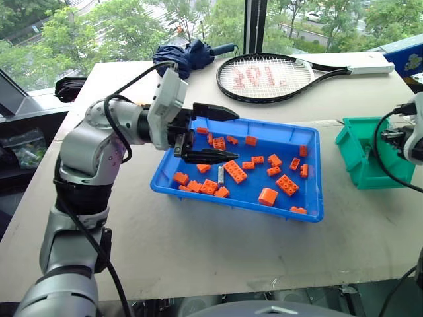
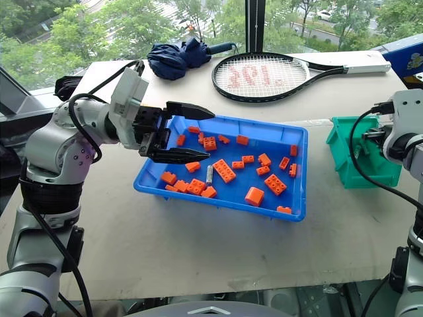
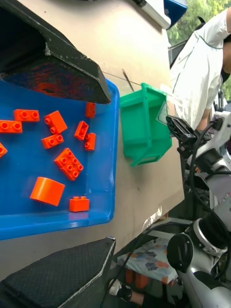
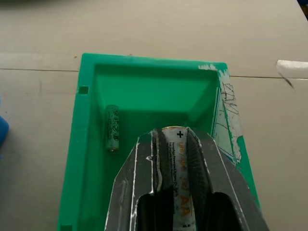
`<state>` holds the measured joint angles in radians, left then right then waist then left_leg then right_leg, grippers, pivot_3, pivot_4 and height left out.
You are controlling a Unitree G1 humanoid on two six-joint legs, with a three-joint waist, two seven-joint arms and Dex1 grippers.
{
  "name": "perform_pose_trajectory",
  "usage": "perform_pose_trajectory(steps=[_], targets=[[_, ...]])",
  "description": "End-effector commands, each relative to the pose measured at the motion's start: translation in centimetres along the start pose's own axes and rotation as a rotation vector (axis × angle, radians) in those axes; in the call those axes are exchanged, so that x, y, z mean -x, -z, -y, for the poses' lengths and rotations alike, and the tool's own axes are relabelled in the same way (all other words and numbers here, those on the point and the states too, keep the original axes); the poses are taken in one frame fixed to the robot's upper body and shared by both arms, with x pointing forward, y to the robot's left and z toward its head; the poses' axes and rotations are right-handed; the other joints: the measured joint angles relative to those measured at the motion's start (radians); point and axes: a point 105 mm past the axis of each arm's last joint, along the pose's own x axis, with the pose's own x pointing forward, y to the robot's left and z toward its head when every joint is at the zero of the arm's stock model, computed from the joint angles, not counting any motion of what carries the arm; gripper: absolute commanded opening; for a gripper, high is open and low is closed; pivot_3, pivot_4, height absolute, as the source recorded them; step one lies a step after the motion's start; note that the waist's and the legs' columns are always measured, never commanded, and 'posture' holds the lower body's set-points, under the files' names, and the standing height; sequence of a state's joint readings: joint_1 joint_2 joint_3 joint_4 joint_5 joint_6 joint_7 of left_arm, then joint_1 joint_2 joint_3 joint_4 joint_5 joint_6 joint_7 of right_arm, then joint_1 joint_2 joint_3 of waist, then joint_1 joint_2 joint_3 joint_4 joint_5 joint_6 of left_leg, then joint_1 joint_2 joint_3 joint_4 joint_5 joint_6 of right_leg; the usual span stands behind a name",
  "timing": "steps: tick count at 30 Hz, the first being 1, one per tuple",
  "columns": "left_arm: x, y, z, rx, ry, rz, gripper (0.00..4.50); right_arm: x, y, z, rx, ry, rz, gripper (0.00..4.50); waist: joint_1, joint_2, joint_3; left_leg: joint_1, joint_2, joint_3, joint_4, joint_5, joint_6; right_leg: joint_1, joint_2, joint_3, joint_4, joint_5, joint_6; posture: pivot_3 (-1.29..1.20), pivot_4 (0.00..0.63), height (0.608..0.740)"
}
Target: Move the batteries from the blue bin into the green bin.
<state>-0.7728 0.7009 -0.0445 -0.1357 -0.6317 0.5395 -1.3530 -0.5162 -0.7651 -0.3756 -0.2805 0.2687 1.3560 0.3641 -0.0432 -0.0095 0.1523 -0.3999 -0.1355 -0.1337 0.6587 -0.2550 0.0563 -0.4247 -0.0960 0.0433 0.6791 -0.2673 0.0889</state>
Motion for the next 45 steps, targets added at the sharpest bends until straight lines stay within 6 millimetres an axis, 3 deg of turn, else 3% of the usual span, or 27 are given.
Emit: perform_pose_trajectory(steps=[1, 4, 8, 9, 12, 14, 16, 20, 28, 36, 45], targets=[[0.7, -0.1, -0.1, -0.065, -0.008, -0.062, 4.5, 0.8, -1.7, 1.5, 0.122, 0.066, 0.087, 1.85, 0.003, 0.0, 0.0, 0.0, 0.0, 0.0, 0.0, 0.0, 0.0, 0.0, 0.0, 0.0, 0.0, 0.0, 0.0, 0.0, 0.15, 0.74], [2.3, 0.8, -0.3, -0.066, -0.054, -0.13, 4.5, 0.8, -3.3, -0.8, 0.179, -0.003, 0.137, 3.12, 0.001, 0.0, 0.0, 0.0, 0.0, 0.0, 0.0, 0.0, 0.0, 0.0, 0.0, 0.0, -0.001, 0.0, 0.0, 0.0, 0.15, 0.74], [4.8, 1.9, -0.3, -0.028, -0.141, -0.202, 4.5, 0.8, -5.4, -8.1, 0.186, -0.233, 0.214, 3.12, -0.019, 0.001, 0.0, 0.002, 0.003, 0.002, -0.001, 0.0, 0.0, -0.001, 0.003, 0.002, 0.0, 0.001, -0.001, 0.0, 0.15, 0.74], [5.5, 2.3, -0.2, -0.008, -0.165, -0.219, 4.5, 0.8, -5.5, -10.9, 0.17, -0.321, 0.222, 3.12, -0.02, 0.0, 0.0, 0.001, 0.004, 0.001, -0.001, 0.0, 0.0, -0.001, 0.003, 0.002, 0.0, 0.001, -0.001, 0.0, 0.15, 0.74], [7.5, 3.4, 0.5, 0.027, -0.223, -0.279, 4.5, 1.3, -5.0, -18.3, 0.141, -0.56, 0.212, 3.12, -0.022, 0.0, 0.0, 0.0, 0.006, 0.0, -0.002, 0.0, -0.001, -0.002, 0.006, 0.002, -0.001, 0.002, -0.003, 0.0, 0.15, 0.74], [8.5, 3.8, 1.1, 0.052, -0.24, -0.308, 4.5, 1.6, -4.0, -22.0, 0.162, -0.665, 0.186, 3.12, -0.017, 0.0, 0.0, -0.001, 0.006, 0.0, -0.003, 0.0, -0.001, -0.004, 0.005, 0.001, -0.001, 0.002, -0.003, 0.0, 0.15, 0.74], [9.5, 4.0, 1.7, 0.072, -0.253, -0.334, 4.5, 2.1, -3.1, -25.2, 0.168, -0.769, 0.157, 3.12, -0.006, 0.0, 0.0, -0.003, 0.004, -0.002, -0.003, 0.0, -0.001, -0.006, 0.004, -0.002, -0.001, 0.002, -0.004, 0.0, 0.15, 0.74], [10.8, 4.4, 2.3, 0.089, -0.278, -0.389, 4.5, 3.7, -1.4, -29.6, 0.148, -0.958, 0.079, 3.12, 0.002, -0.002, -0.001, -0.003, 0.002, -0.002, -0.001, 0.0, -0.001, -0.006, 0.003, -0.004, -0.001, 0.002, -0.004, 0.0, 0.15, 0.74], [11.3, 4.3, 2.8, 0.101, -0.292, -0.398, 4.5, 4.7, 0.3, -32.7, 0.001, -1.136, -0.092, 3.12, -0.001, -0.002, -0.001, -0.002, 0.003, -0.002, -0.001, 0.0, -0.002, -0.005, 0.004, -0.004, 0.0, 0.002, -0.004, 0.0, 0.15, 0.74], [11.2, 4.3, 2.8, 0.095, -0.293, -0.391, 4.5, 2.8, 3.2, -33.6, -0.023, -1.061, -0.243, 3.12, -0.004, -0.002, -0.001, -0.001, 0.003, -0.002, -0.002, 0.0, -0.002, -0.006, 0.004, -0.004, 0.0, 0.003, -0.004, 0.0, 0.15, 0.74], [11.1, 4.4, 3.0, 0.095, -0.296, -0.387, 4.5, 1.1, 2.6, -33.7, -0.086, -0.987, -0.231, 3.12, -0.012, -0.002, -0.001, 0.0, 0.003, -0.002, -0.003, 0.0, -0.002, -0.005, 0.004, -0.003, 0.0, 0.003, -0.004, 0.0, 0.15, 0.74]])
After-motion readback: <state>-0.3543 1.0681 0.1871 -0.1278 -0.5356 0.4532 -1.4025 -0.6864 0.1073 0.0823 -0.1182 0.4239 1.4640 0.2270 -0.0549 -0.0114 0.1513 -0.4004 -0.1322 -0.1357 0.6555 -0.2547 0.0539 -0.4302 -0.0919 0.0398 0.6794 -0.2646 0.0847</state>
